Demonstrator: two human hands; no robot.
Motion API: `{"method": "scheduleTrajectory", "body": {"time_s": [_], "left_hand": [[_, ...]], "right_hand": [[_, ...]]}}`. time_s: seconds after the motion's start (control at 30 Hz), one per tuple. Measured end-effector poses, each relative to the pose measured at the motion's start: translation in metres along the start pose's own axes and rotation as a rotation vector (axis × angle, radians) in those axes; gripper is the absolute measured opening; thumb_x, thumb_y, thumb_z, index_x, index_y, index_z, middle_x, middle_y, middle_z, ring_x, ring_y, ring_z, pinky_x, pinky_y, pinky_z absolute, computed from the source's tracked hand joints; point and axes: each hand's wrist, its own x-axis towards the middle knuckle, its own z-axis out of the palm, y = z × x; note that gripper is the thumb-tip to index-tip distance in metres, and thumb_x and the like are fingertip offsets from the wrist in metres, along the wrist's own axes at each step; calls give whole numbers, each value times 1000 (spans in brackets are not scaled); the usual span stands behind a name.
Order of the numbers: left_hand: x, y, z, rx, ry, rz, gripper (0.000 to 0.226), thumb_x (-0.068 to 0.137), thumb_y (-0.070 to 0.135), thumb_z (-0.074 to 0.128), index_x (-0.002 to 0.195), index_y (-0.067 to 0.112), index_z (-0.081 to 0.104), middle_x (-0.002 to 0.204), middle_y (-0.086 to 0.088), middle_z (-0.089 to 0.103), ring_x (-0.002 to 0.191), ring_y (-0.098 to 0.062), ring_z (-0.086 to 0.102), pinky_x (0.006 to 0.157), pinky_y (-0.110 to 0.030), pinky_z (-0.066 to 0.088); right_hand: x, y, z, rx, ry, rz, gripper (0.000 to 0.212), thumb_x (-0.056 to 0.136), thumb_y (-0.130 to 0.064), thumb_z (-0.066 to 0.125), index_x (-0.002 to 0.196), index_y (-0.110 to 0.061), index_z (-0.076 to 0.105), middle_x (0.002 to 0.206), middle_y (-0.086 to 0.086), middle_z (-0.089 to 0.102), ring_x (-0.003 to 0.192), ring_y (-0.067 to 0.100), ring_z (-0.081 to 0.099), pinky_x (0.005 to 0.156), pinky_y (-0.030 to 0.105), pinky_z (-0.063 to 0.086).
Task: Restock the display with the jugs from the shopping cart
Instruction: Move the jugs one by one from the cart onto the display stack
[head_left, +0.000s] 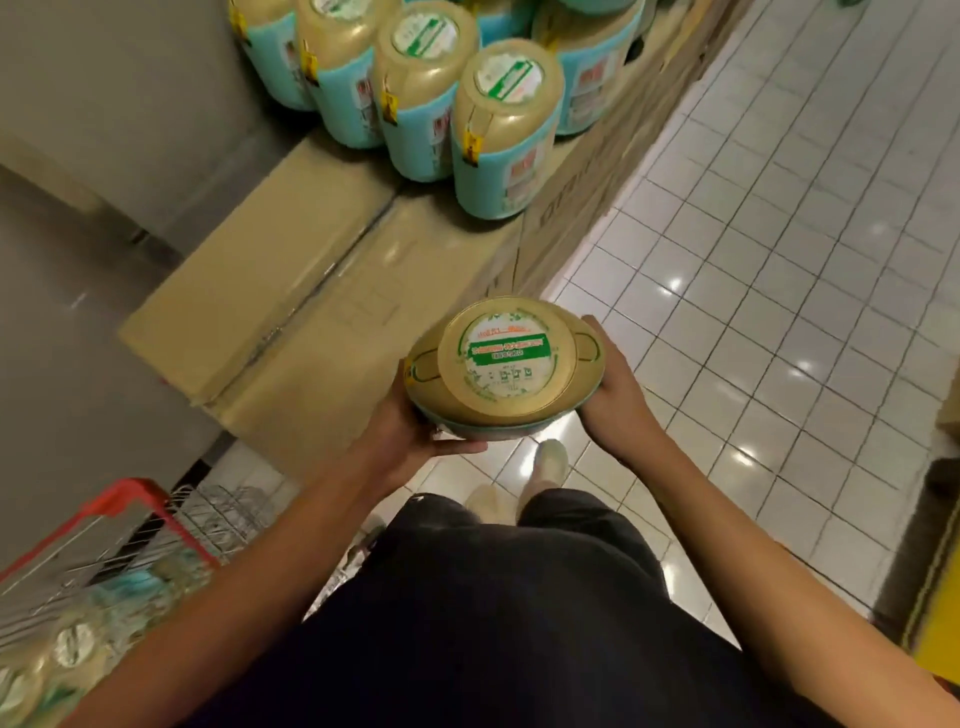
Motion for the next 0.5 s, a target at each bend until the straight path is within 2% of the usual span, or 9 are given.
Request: {"method": "scheduleTrajectory", "body": {"time_s": [0.1, 0.2, 0.23, 0.3, 0.37, 0.43, 0.5], "left_hand": [[18, 30, -1, -119, 162, 31, 49, 108, 55, 37, 127, 28, 73, 135, -11, 69, 121, -40, 66, 79, -59, 60], [32, 52, -8, -240, 318, 83, 49, 107, 52, 37, 124, 25, 74, 131, -13, 71, 116, -42, 68, 77, -61, 61], [35, 58, -9, -261, 364, 105, 50, 108, 52, 35, 128, 23, 71, 133, -13, 70, 118, -42, 67, 80, -63, 61], [38, 67, -9, -315, 453, 116, 50, 109, 51, 33, 133, 21, 66, 136, -12, 67, 123, -42, 64, 83, -64, 60], [41, 73, -9, -381, 501, 130, 47, 110, 48, 37, 136, 19, 64, 136, -11, 68, 120, -43, 66, 82, -64, 61], [44, 77, -8, -450, 553, 141, 42, 110, 43, 42, 133, 17, 65, 130, -14, 70, 109, -45, 71, 81, -64, 61], [45, 83, -5, -532, 636, 151, 35, 108, 40, 47, 123, 17, 69, 122, -14, 73, 103, -43, 72, 75, -60, 63]], "right_hand": [[64, 1, 5, -28, -142, -46, 15, 99, -4, 66, 114, -8, 64, 108, -1, 66, 103, 11, 65, 88, 23, 52], [129, 0, 18, -23, -314, -101, 9, 98, -4, 65, 106, -3, 62, 103, 4, 67, 94, 11, 62, 84, 31, 51], [147, -2, 23, -10, -355, -128, 9, 97, -7, 64, 106, -5, 61, 102, 6, 68, 94, 9, 62, 83, 29, 51], [177, -9, 30, 22, -422, -165, 14, 97, -17, 62, 110, -22, 63, 107, -4, 70, 101, 4, 64, 85, 21, 51], [202, -12, 37, 36, -502, -160, 20, 98, -15, 62, 112, -29, 64, 111, -8, 71, 109, 8, 67, 91, 28, 53], [227, -11, 45, 32, -585, -163, 23, 100, -9, 62, 118, -23, 64, 115, -6, 71, 114, 14, 67, 97, 37, 55], [249, -12, 55, 20, -654, -184, 20, 99, -7, 61, 114, -19, 63, 111, -8, 71, 109, 14, 67, 95, 40, 55]]}}
